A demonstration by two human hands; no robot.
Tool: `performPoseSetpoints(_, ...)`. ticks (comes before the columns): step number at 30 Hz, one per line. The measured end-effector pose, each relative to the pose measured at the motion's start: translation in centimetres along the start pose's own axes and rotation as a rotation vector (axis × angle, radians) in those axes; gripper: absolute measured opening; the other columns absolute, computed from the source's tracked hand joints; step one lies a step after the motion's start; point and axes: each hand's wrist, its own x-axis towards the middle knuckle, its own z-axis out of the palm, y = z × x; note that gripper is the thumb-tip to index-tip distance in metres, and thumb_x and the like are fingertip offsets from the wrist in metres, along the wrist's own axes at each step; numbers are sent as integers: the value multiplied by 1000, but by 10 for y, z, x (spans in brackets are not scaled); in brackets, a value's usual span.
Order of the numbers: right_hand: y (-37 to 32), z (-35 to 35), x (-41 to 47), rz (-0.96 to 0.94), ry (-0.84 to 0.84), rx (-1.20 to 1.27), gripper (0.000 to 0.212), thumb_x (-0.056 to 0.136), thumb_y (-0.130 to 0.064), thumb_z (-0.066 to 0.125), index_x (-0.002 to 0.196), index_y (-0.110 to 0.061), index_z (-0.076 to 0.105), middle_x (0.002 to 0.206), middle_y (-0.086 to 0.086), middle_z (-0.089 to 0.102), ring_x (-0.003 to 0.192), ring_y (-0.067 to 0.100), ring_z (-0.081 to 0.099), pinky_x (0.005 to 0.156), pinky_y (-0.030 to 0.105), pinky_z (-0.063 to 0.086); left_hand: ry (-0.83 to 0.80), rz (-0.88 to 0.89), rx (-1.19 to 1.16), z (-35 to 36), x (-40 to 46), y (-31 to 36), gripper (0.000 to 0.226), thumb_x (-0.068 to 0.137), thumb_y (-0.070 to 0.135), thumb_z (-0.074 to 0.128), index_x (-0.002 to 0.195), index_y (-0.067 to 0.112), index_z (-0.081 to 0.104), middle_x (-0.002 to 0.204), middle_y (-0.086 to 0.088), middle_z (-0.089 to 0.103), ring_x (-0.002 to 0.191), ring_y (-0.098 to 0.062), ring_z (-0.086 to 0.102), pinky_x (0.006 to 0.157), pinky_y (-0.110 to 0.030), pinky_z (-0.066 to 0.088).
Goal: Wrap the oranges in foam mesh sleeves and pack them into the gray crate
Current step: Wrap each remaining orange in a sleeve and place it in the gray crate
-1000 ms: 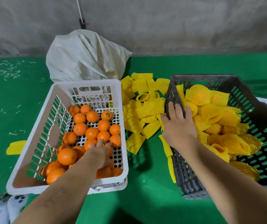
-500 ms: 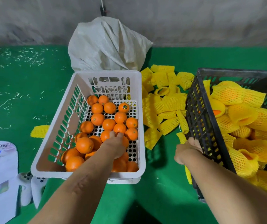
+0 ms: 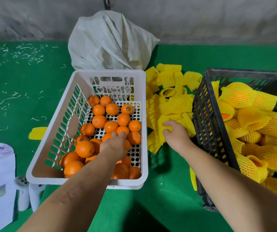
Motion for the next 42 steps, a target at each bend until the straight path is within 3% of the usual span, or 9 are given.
performPoseSetpoints(6, -32, -24, -27, -131, -103, 93, 42, 98, -20, 57, 136, -38, 54, 79, 4, 67, 74, 33, 70, 49, 27, 43, 282, 18, -787, -23, -20, -2, 63, 97, 53, 66, 135, 4, 57, 131, -30, 55, 108, -46, 63, 79, -49, 54)
performPoseSetpoints(10, -29, -55, -45, -225, -59, 133, 42, 97, -19, 54, 132, -42, 57, 67, 12, 58, 44, 17, 42, 42, 27, 34, 597, 253, -1142, -27, -64, 27, 62, 96, 58, 66, 147, 26, 48, 142, 1, 47, 123, -4, 54, 92, -11, 49)
performPoseSetpoints(14, -23, -57, -61, -190, 5, 388, 43, 96, -3, 60, 126, -29, 43, 99, -3, 66, 70, 8, 65, 63, 26, 53, 407, 420, -1468, -23, -94, 75, 65, 86, 57, 70, 142, 31, 50, 141, -9, 55, 116, -21, 67, 96, -41, 59)
performPoseSetpoints(19, -19, -52, -50, -170, 158, 308, 23, 96, -10, 61, 96, -33, 59, 91, -7, 65, 71, -3, 59, 65, 21, 48, 330, 545, -1420, -18, -100, 87, 58, 84, 50, 70, 136, 25, 60, 141, 3, 50, 130, -18, 58, 103, -50, 56)
performPoseSetpoints(24, -7, -51, -43, -200, 330, 156, 17, 89, -11, 71, 87, -19, 56, 75, 6, 56, 67, 22, 54, 64, 40, 47, 121, 657, -1212, -16, -101, 76, 61, 84, 52, 69, 136, 22, 66, 164, 19, 33, 149, -4, 39, 111, -48, 51)
performPoseSetpoints(30, -19, -49, -47, -295, 68, 359, 13, 89, -6, 75, 91, -16, 68, 73, 14, 65, 65, 15, 57, 61, 34, 47, -158, 606, -1151, -33, -99, 78, 46, 93, 37, 70, 136, 21, 64, 172, 5, 25, 80, -25, 71, 71, -35, 58)
performPoseSetpoints(33, -21, -54, -48, -270, -39, 444, 13, 90, -2, 72, 98, -13, 70, 84, 17, 74, 72, 20, 65, 65, 34, 52, -90, 525, -1242, -31, -97, 83, 47, 95, 34, 69, 139, 19, 63, 160, -5, 46, 74, -18, 69, 67, -29, 57)
performPoseSetpoints(37, -17, -60, -46, -293, -23, 481, 15, 93, 1, 69, 98, -13, 71, 81, -2, 75, 79, 5, 70, 70, 18, 55, 26, 414, -1411, -29, -98, 88, 60, 86, 46, 73, 139, 20, 65, 100, -7, 74, 72, -13, 68, 68, -29, 56)
performPoseSetpoints(42, -13, -57, -44, -293, 98, 366, 11, 86, -14, 82, 87, -13, 71, 73, -7, 72, 68, 3, 66, 64, 17, 52, -63, 486, -1351, -35, -101, 80, 46, 88, 39, 72, 130, 24, 61, 111, -7, 72, 79, -20, 71, 71, -32, 59)
